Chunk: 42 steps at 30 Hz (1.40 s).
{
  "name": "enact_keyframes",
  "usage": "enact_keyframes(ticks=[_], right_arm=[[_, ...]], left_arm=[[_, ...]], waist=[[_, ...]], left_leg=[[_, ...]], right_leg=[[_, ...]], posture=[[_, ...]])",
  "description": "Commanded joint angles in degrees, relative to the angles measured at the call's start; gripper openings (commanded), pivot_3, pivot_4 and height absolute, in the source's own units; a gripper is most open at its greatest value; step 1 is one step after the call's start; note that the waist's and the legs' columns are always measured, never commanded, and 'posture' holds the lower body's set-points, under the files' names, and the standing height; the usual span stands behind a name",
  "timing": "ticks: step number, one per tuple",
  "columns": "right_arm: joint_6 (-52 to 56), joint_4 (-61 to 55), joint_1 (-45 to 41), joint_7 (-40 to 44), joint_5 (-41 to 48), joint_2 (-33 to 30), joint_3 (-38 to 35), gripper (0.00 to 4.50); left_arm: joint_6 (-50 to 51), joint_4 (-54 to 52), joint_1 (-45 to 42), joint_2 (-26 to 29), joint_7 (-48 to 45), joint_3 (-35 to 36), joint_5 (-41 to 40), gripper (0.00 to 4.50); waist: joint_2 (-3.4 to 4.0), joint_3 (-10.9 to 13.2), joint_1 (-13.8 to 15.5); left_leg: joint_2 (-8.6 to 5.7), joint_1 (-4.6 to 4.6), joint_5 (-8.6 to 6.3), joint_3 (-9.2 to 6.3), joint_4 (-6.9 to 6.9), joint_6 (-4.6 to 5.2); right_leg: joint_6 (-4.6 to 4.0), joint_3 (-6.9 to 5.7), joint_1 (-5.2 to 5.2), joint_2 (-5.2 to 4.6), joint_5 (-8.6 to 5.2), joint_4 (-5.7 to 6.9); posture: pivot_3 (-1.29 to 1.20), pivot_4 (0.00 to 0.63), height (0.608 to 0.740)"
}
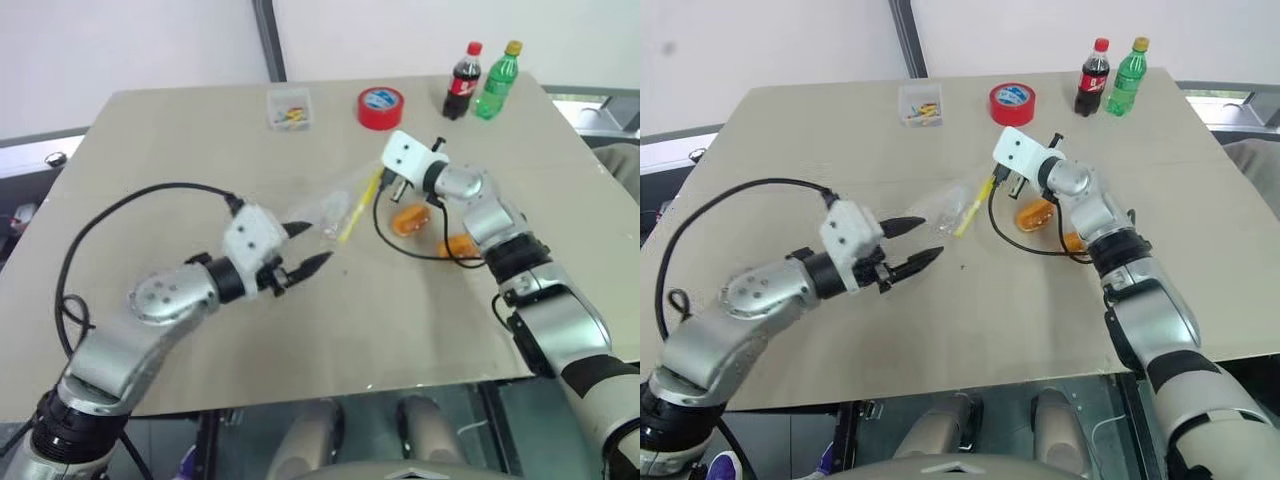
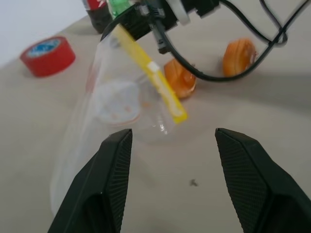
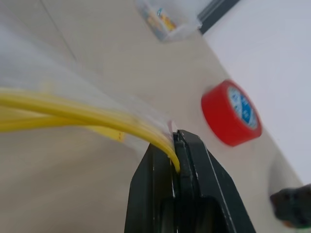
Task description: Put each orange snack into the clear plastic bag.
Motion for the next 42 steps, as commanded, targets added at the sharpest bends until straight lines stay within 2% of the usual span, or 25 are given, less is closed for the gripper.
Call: enact_keyframes(ticks=[1,8,16,35,38,42], right_arm=[[1.4,0.9,-3.9,0.5,-0.1,2.0,0.0,0.00],[2.9,2.1,-5.8,0.8,-0.3,4.2,0.2,0.00],[4.3,0.7,-5.3,1.0,-0.1,4.8,0.1,0.00],[5.8,1.0,-5.1,0.1,-0.1,4.1,-0.3,0.00],[6.0,0.7,-5.0,0.1,-0.1,4.1,-0.3,0.00],[6.4,-0.3,-4.4,0.3,0.0,3.8,-0.4,0.00]], left_arm=[[-2.4,-0.6,-3.5,-1.2,3.9,-4.6,13.0,2.92],[1.8,2.4,-8.6,-8.0,5.2,-8.5,20.9,2.92],[1.4,3.4,-8.9,-11.0,5.6,-9.6,29.5,2.92],[0.3,7.0,-8.7,-12.3,1.9,-9.0,37.2,2.92],[-0.4,7.6,-8.6,-12.3,1.4,-8.7,37.6,2.10],[-1.5,8.7,-9.0,-12.5,1.3,-8.0,37.9,0.21]], waist=[[0.01,0.0,0.0],[0.04,0.0,0.0],[0.04,0.0,-0.1],[0.04,0.0,-0.1],[0.04,0.0,-0.1],[0.04,0.0,-0.1]], left_leg=[[0.02,0.00,0.00,0.02,0.00,0.00],[0.01,-0.03,0.01,0.01,0.04,-0.01],[0.04,-0.04,0.02,0.03,0.06,-0.04],[0.04,-0.05,0.03,0.03,0.07,-0.04],[0.04,-0.05,0.03,0.03,0.08,-0.05],[0.04,-0.05,0.03,0.03,0.08,-0.05]], right_leg=[[0.00,0.02,-0.02,0.03,0.00,0.04],[0.01,0.01,-0.06,0.04,0.00,0.08],[0.01,0.04,-0.13,0.08,0.00,0.20],[0.01,0.06,-0.16,0.08,0.00,0.24],[0.01,0.05,-0.16,0.08,0.00,0.25],[0.01,0.05,-0.16,0.08,0.00,0.26]], posture=[[0.00,0.150,0.740],[0.00,0.150,0.740],[0.00,0.150,0.740],[0.00,0.150,0.740],[0.00,0.150,0.740],[0.00,0.150,0.740]])
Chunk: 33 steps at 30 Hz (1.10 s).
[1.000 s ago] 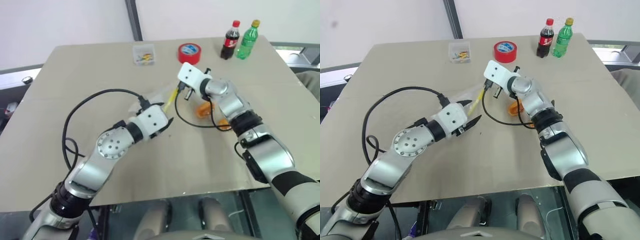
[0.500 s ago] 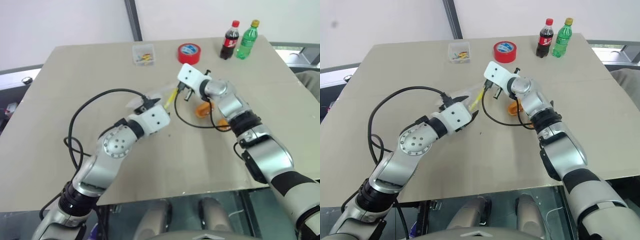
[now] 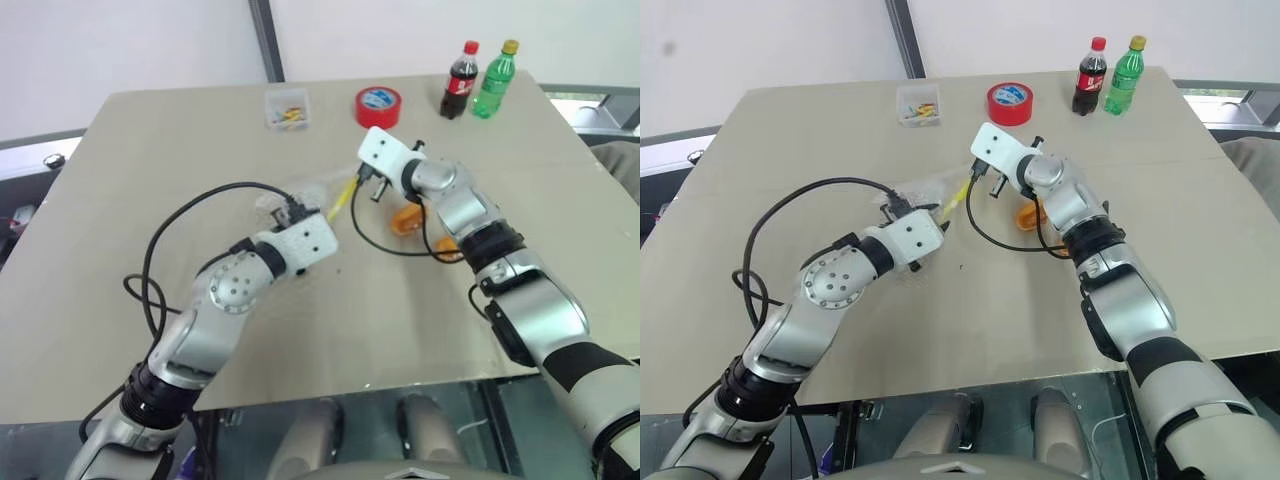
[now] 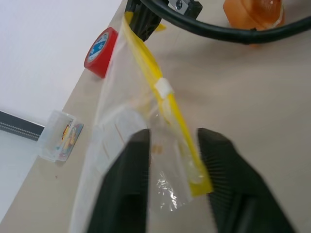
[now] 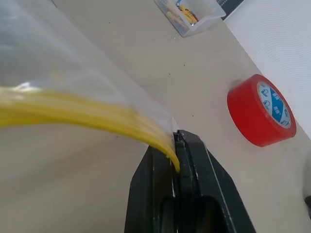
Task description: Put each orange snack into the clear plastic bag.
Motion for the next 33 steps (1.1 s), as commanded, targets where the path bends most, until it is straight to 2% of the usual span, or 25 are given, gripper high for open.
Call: enact_keyframes(ticks=[1,7,8,9,11,12,16,18,21,22,25,33], right_arm=[[0.5,-4.0,-0.1,-0.3,0.3,-0.6,-1.1,0.00],[2.6,-15.7,6.8,4.7,0.4,-4.7,-0.2,0.00],[3.2,-17.8,8.0,4.8,0.5,-5.3,-0.6,0.59],[4.1,-20.5,9.7,5.0,0.7,-6.0,-0.9,0.78],[6.4,-26.8,13.6,4.3,1.4,-6.7,-2.4,1.80],[8.4,-30.4,15.8,4.1,2.1,-6.9,-3.4,1.92],[18.8,-45.5,23.3,6.2,6.7,-7.4,-7.3,1.92],[26.7,-51.8,25.1,5.7,12.0,-4.1,-10.6,1.47],[35.6,-57.2,26.0,3.6,17.8,1.7,-13.2,0.25],[37.2,-57.6,25.9,2.4,18.9,3.6,-13.7,0.11],[39.7,-57.6,25.1,0.1,20.8,6.5,-14.1,0.11],[40.0,-55.3,24.0,-2.5,23.8,8.4,-12.3,0.11]], left_arm=[[-2.5,0.2,-0.7,0.0,0.0,2.3,0.9,0.03],[-12.0,6.3,-2.5,0.6,-0.8,7.9,-3.3,0.03],[-14.1,7.5,-2.7,0.9,-1.5,8.7,-4.3,0.00],[-15.1,8.7,-2.9,0.8,-2.3,9.7,-5.6,0.00],[-17.6,11.3,-3.3,0.1,-3.5,12.1,-9.0,0.00],[-19.5,12.9,-3.5,0.2,-4.1,12.8,-10.0,0.00],[-23.4,17.4,-3.9,1.1,-7.9,14.4,-13.4,0.00],[-24.1,18.2,-3.9,0.8,-9.0,15.0,-14.8,0.00],[-25.6,18.9,-3.7,0.6,-10.6,15.0,-16.1,0.00],[-26.3,18.9,-3.5,0.6,-11.3,14.8,-16.4,0.00],[-27.0,18.9,-3.1,0.6,-12.2,14.8,-16.8,0.00],[-25.8,16.9,-2.2,0.2,-12.7,15.2,-17.6,0.00]], waist=[[0.00,0.0,0.0],[0.00,0.0,0.2],[0.00,0.0,0.2],[0.00,0.0,0.2],[0.00,0.0,0.2],[0.00,0.0,0.1],[-0.01,0.0,0.1],[-0.01,0.0,0.1],[0.00,0.0,0.0],[0.00,0.0,0.0],[0.01,0.0,0.2],[0.01,0.0,0.1]], left_leg=[[0.00,0.00,0.00,0.00,0.00,0.00],[0.00,-0.04,0.00,-0.03,0.04,0.00],[-0.01,-0.06,0.00,-0.04,0.06,0.00],[-0.01,-0.07,0.00,-0.05,0.09,0.00],[-0.01,-0.09,0.00,-0.04,0.13,0.00],[-0.01,-0.10,0.00,-0.05,0.15,0.00],[0.04,-0.10,0.00,-0.03,0.18,0.00],[0.04,-0.10,0.00,-0.03,0.21,0.00],[0.08,-0.10,0.00,-0.01,0.31,0.01],[0.13,-0.09,-0.01,-0.02,0.31,0.00],[0.17,-0.08,0.00,-0.03,0.33,0.00],[0.13,-0.08,-0.01,-0.06,0.46,0.01]], right_leg=[[0.00,0.00,0.00,0.00,0.00,0.00],[0.00,-0.04,0.00,-0.01,0.00,-0.01],[0.00,-0.06,0.00,-0.02,0.00,-0.01],[0.00,-0.08,0.00,-0.03,0.00,-0.01],[0.00,-0.07,0.00,-0.04,0.00,0.00],[0.01,-0.07,0.00,-0.04,0.00,0.00],[0.01,-0.06,-0.01,-0.01,0.00,0.04],[0.01,-0.06,0.00,-0.01,0.01,0.05],[0.01,-0.02,0.00,0.03,0.01,0.14],[0.01,-0.03,0.00,0.07,0.02,0.16],[-0.04,-0.07,0.02,0.09,0.05,0.16],[-0.04,-0.12,0.07,0.08,0.06,0.13]], posture=[[0.00,0.150,0.740],[0.00,0.150,0.740],[0.00,0.150,0.740],[0.00,0.150,0.740],[0.00,0.150,0.740],[0.00,0.150,0.740],[0.00,0.150,0.740],[0.00,0.150,0.740],[0.00,0.150,0.740],[0.00,0.150,0.740],[0.00,0.150,0.740],[0.00,0.150,0.740]])
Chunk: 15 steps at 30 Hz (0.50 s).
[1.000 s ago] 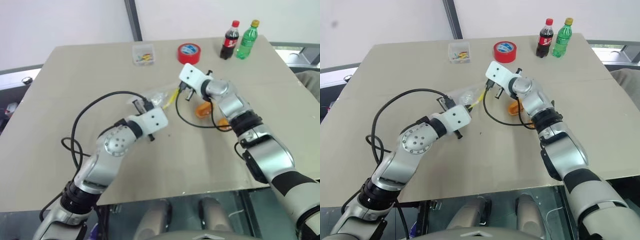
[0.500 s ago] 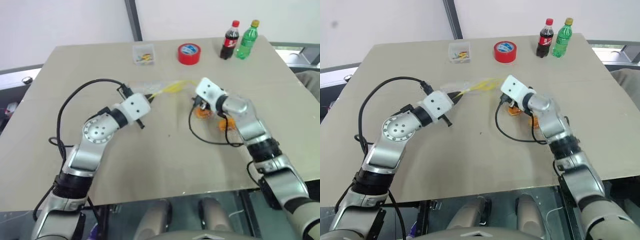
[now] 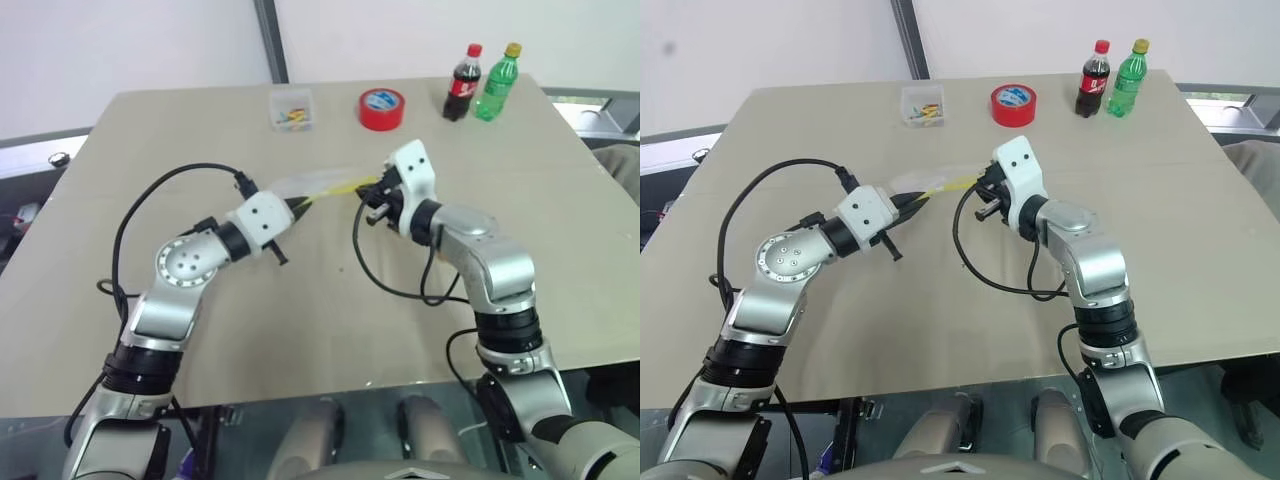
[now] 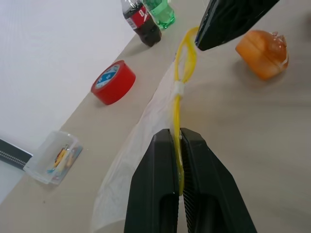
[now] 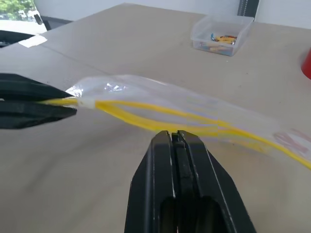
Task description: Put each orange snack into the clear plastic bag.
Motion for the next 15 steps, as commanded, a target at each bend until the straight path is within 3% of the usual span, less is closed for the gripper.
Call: enact_keyframes(ticks=[1,10,15], right_arm=[[-0.1,-0.2,-2.0,-1.2,2.3,1.2,-0.2,0.11],[2.0,4.9,-3.4,-6.7,8.3,7.5,-4.8,0.11],[-5.9,12.8,-3.3,-13.1,3.3,7.6,-3.9,0.11]], left_arm=[[-0.1,-3.2,0.8,0.4,-0.6,1.3,-1.0,0.00],[0.1,-6.1,3.0,0.7,-1.9,1.1,-1.4,0.00],[-0.3,-7.2,4.5,2.0,-4.0,1.9,-2.4,0.00]], waist=[[0.00,0.0,-0.2],[0.00,0.0,-0.1],[0.02,0.0,-0.2]], left_leg=[[0.01,0.00,0.00,0.00,0.00,0.00],[0.03,0.00,0.00,0.02,-0.01,0.00],[0.04,0.03,0.00,0.03,-0.02,-0.01]], right_leg=[[0.00,0.01,0.00,0.00,0.00,0.01],[-0.01,0.02,0.00,0.03,0.00,0.02],[-0.01,0.03,0.00,0.04,0.01,0.01]], posture=[[0.00,0.150,0.740],[0.00,0.150,0.740],[0.00,0.150,0.740]])
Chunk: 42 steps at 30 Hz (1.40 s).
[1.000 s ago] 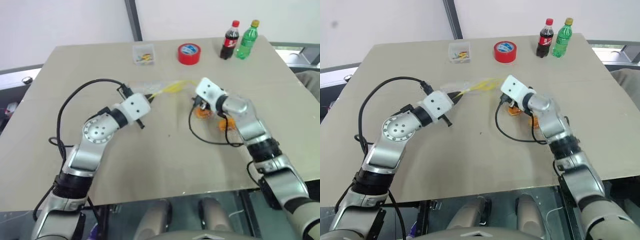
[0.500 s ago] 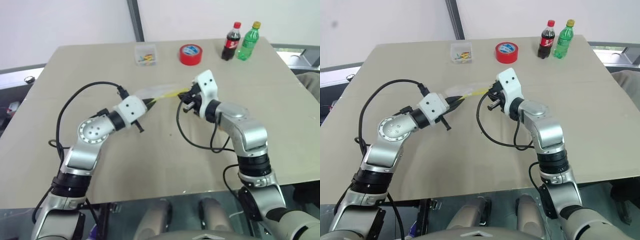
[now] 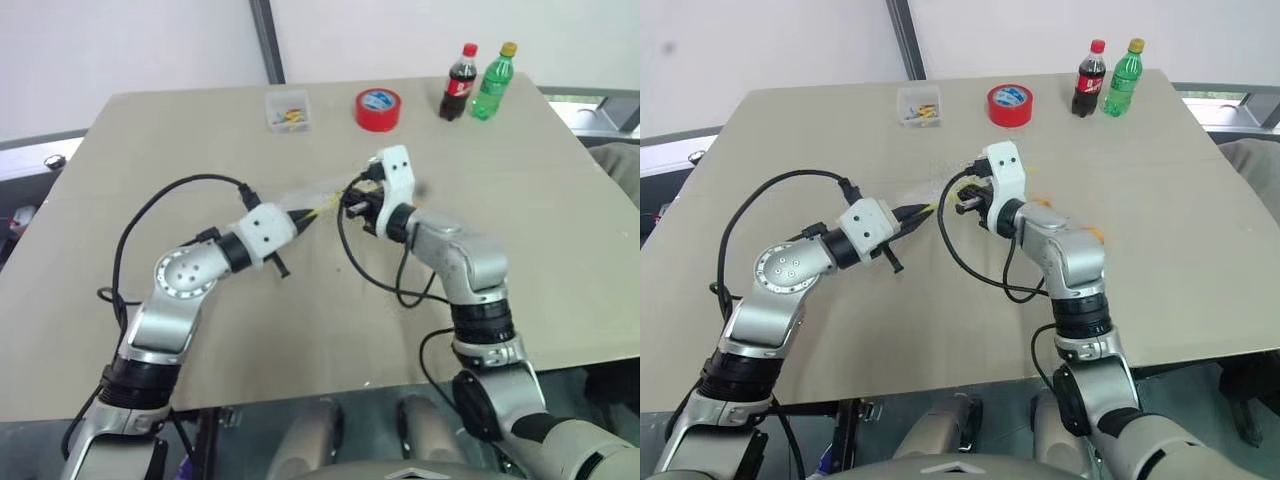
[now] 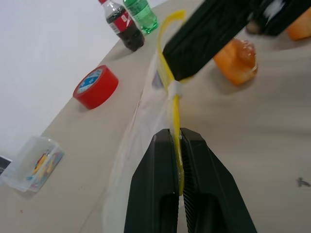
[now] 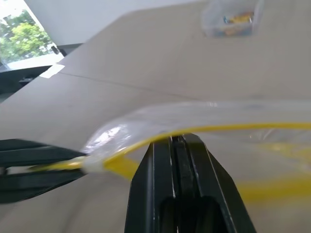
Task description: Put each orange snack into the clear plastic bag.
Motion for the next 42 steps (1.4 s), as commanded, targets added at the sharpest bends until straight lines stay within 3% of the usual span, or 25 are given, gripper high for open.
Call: enact_keyframes(ticks=[1,3,8,13,16,23,25,34,37,42], right_arm=[[-7.8,1.8,-0.7,-2.5,-5.5,-2.9,3.7,0.11],[-19.0,4.3,0.7,-1.9,-15.6,-10.3,13.2,0.11],[-33.4,4.4,2.9,2.5,-22.2,-17.3,21.4,0.11],[-46.8,11.4,-1.7,2.1,-32.5,-21.2,28.8,0.11],[-52.2,18.2,-5.7,-0.1,-37.4,-21.3,30.9,0.93],[-59.5,23.5,-8.7,-1.9,-42.4,-21.9,30.7,4.25],[-60.3,22.4,-8.2,-1.9,-42.7,-22.5,29.7,4.39],[-39.0,1.5,2.2,11.0,-26.9,-22.5,16.6,4.39],[-25.7,-5.4,5.4,10.3,-26.5,-21.9,13.0,4.39],[-2.0,-11.8,7.7,4.4,-21.4,-12.2,4.4,4.39]], left_arm=[[-1.1,-2.7,0.6,1.6,-1.2,1.8,-1.3,0.00],[-1.9,-2.0,1.2,2.9,-2.3,2.8,-1.8,0.00],[-4.2,-0.5,2.2,4.9,-3.6,4.0,-1.8,0.00],[-5.5,0.0,3.2,5.6,-4.0,4.7,-1.7,0.00],[-5.7,0.1,3.7,6.2,-4.1,5.6,-2.0,0.00],[-4.0,-0.3,4.4,5.9,-2.6,6.8,-2.1,0.00],[-2.8,-0.2,4.2,5.3,-1.5,6.9,-1.9,0.00],[1.3,3.4,1.7,3.2,3.8,6.1,0.1,0.00],[2.0,4.5,0.3,2.7,4.6,5.9,0.3,0.00],[2.4,5.4,-0.8,2.3,4.9,5.6,0.6,0.00]], waist=[[0.01,0.0,0.0],[0.01,0.0,0.1],[0.01,0.0,-0.3],[0.00,0.0,-1.1],[0.00,0.0,-1.1],[0.00,0.0,-0.9],[0.00,0.0,-0.9],[0.00,0.0,0.0],[0.00,0.0,0.2],[-0.02,0.0,0.1]], left_leg=[[0.00,0.00,0.00,0.00,0.00,0.00],[-0.01,0.00,0.00,0.01,0.00,0.00],[0.03,0.00,0.00,0.06,-0.03,-0.01],[0.12,0.02,-0.01,0.08,-0.03,-0.02],[0.17,0.04,-0.01,0.11,-0.01,-0.03],[0.21,0.03,-0.04,0.08,-0.02,-0.09],[0.21,0.03,-0.04,0.09,-0.01,-0.09],[0.24,0.02,-0.05,0.07,0.02,-0.09],[0.24,0.02,-0.05,0.06,0.03,-0.09],[0.27,0.03,-0.06,0.08,0.04,-0.10]], right_leg=[[0.00,-0.01,0.00,0.01,0.00,0.00],[0.00,0.00,-0.02,0.00,0.00,-0.01],[0.00,0.03,0.00,0.02,0.00,-0.05],[-0.01,0.05,0.00,0.11,0.00,-0.04],[-0.06,0.08,0.00,0.18,0.04,-0.04],[-0.07,0.07,0.00,0.23,0.04,-0.12],[-0.07,0.07,0.00,0.23,0.04,-0.11],[-0.07,0.06,0.04,0.27,0.04,-0.10],[-0.07,0.05,0.04,0.27,0.04,-0.08],[-0.09,0.09,0.03,0.28,0.05,-0.03]], posture=[[0.00,0.150,0.740],[0.00,0.150,0.740],[0.00,0.150,0.740],[0.00,0.150,0.740],[0.00,0.150,0.740],[0.00,0.150,0.740],[0.00,0.150,0.740],[0.00,0.150,0.740],[0.00,0.150,0.740],[0.00,0.150,0.740]])
